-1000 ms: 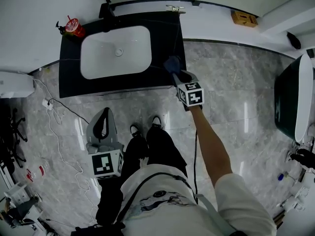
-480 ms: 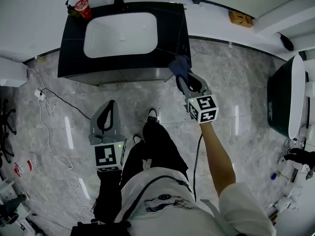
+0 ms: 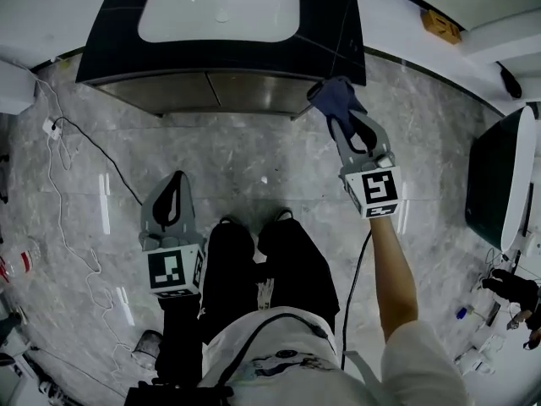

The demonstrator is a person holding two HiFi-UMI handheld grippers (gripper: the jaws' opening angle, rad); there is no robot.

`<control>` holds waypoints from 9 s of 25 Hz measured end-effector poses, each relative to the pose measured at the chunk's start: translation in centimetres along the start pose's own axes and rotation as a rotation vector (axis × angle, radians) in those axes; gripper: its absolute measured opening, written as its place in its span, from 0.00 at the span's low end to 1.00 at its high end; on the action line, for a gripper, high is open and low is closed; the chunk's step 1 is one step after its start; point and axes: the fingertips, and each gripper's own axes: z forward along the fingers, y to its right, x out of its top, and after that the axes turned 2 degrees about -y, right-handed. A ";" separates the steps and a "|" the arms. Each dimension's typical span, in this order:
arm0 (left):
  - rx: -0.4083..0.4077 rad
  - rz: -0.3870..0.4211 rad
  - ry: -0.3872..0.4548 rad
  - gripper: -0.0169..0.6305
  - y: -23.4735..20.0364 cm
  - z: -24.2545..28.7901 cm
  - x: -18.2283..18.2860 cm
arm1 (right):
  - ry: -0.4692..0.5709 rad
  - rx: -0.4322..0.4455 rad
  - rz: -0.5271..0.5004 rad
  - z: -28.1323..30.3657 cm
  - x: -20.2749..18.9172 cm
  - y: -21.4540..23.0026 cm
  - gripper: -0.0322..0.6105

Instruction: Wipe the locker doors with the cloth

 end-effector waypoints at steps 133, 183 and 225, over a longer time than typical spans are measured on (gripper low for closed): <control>0.202 0.002 0.180 0.03 -3.4 12.6 -36.8 | -0.055 0.044 -0.618 40.6 -44.0 -20.3 0.18; 0.212 -0.057 0.205 0.03 -6.4 10.1 -39.1 | 0.329 -0.144 -0.744 35.0 -15.4 -21.6 0.17; 0.272 -0.106 0.194 0.03 -9.4 9.1 -41.7 | 0.244 -0.019 -0.649 39.9 -11.9 -27.5 0.17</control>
